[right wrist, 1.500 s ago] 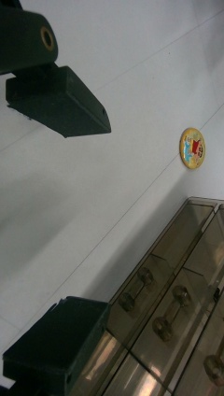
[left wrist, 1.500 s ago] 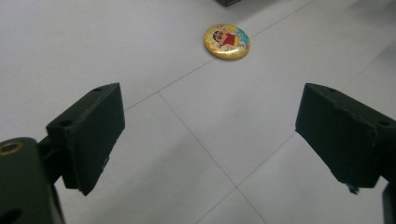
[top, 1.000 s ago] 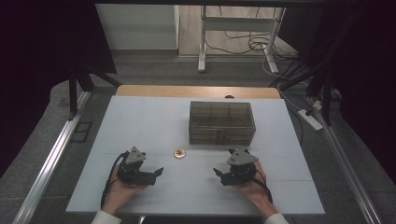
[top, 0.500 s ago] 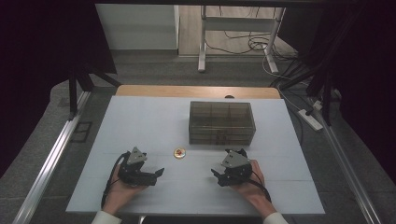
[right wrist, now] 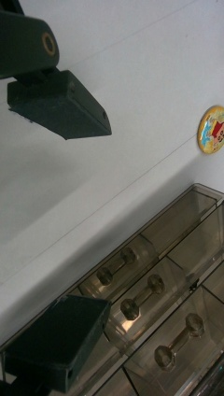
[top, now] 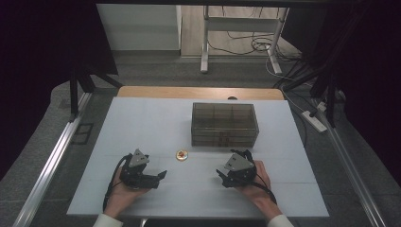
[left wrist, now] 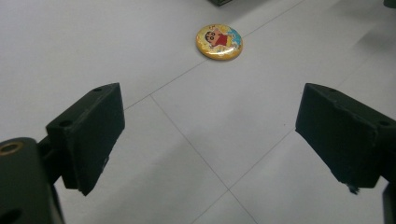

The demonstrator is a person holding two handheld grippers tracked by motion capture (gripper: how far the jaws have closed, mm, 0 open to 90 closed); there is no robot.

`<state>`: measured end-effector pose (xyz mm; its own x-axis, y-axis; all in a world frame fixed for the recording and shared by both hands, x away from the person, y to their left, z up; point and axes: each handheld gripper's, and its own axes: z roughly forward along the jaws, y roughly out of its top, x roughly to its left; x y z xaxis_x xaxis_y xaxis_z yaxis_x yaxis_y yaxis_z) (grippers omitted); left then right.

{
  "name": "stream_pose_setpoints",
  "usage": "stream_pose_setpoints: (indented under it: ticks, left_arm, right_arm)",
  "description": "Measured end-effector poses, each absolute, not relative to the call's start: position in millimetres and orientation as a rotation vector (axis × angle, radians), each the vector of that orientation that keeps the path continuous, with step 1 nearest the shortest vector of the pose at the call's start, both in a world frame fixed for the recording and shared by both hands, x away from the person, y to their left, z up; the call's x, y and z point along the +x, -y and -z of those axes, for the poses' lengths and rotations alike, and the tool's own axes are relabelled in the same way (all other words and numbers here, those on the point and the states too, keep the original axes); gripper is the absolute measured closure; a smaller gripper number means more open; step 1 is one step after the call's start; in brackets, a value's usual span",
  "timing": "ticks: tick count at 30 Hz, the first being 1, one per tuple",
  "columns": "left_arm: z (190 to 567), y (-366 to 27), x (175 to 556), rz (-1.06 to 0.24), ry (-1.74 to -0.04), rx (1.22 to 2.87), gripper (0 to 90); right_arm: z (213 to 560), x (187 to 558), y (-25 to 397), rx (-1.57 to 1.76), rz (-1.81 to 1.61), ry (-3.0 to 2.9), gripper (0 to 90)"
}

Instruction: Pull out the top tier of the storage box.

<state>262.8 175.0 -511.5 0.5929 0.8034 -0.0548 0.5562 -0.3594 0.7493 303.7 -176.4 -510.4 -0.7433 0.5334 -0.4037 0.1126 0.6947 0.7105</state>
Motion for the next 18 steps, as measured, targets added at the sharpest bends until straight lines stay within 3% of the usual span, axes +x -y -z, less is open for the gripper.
stream_pose_setpoints:
  ticks: [18]
  left_arm:
    - [512.5,-175.9,263.4,-0.414,-1.079,2.07,8.9]
  right_arm:
    - [508.8,303.4,174.8,0.432,-0.814,-2.249,14.1]
